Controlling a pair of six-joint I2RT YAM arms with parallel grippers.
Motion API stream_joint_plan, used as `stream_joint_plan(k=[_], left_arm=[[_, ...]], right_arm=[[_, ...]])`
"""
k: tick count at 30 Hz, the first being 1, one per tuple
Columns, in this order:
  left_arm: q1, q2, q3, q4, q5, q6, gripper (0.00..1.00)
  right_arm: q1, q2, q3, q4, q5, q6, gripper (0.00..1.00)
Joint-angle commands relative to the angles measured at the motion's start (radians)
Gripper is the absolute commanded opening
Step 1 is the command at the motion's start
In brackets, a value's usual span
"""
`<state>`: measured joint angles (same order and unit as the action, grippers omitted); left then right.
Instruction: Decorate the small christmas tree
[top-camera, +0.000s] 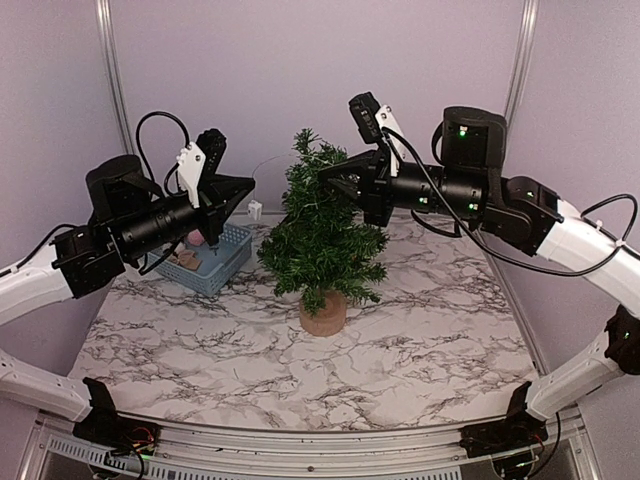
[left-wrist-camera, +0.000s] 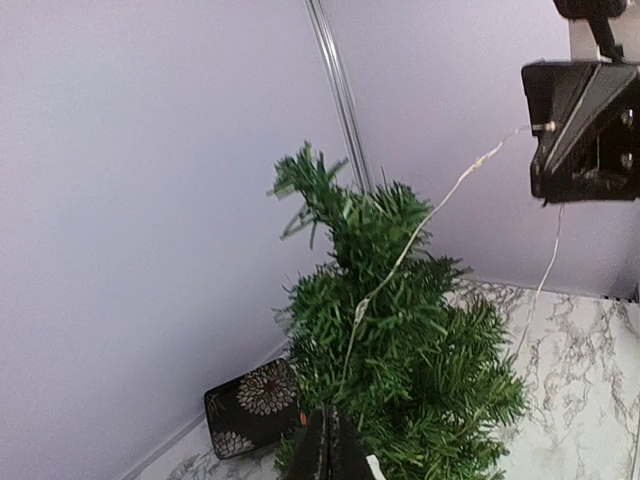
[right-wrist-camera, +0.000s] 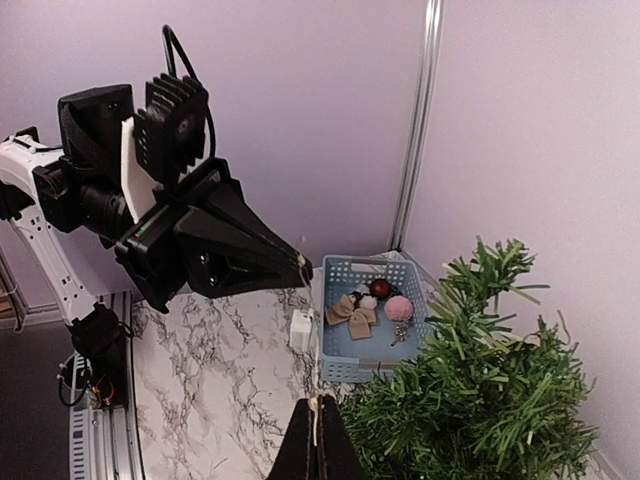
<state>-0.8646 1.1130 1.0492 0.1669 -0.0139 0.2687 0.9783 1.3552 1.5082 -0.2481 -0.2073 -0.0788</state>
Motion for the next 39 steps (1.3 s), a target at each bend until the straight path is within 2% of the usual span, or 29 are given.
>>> stream_joint_plan(k=[1, 10, 17, 21, 28, 39], left_arm=[[0.008, 0.051, 0.158, 0.025, -0.061, 0.03, 0.0], [0.034, 0.273, 0.441, 0.02, -0.149, 0.066, 0.0], [0.069, 0.426, 0.6, 0.032, -0.189, 0.09, 0.0], [0.095, 0.494, 0.661, 0.057, -0.166, 0.067, 0.0], [0.136, 0.571, 0.689, 0.06, -0.1, 0.036, 0.0], [0.176, 0.601, 0.621, 0.056, -0.006, -0.02, 0.0]], right_arm=[[-0.028, -0.025, 0.044, 0.003, 0.087, -0.002, 0.0], [-0.113, -0.034, 0.061, 0.003, 0.14, 0.02, 0.01], [-0.131, -0.022, 0.07, -0.01, 0.181, 0.031, 0.01], [-0.136, -0.007, 0.073, 0.007, 0.202, 0.048, 0.01], [-0.155, 0.008, 0.084, -0.03, 0.305, 0.073, 0.01], [-0.167, -0.035, -0.017, -0.064, 0.311, 0.132, 0.02]])
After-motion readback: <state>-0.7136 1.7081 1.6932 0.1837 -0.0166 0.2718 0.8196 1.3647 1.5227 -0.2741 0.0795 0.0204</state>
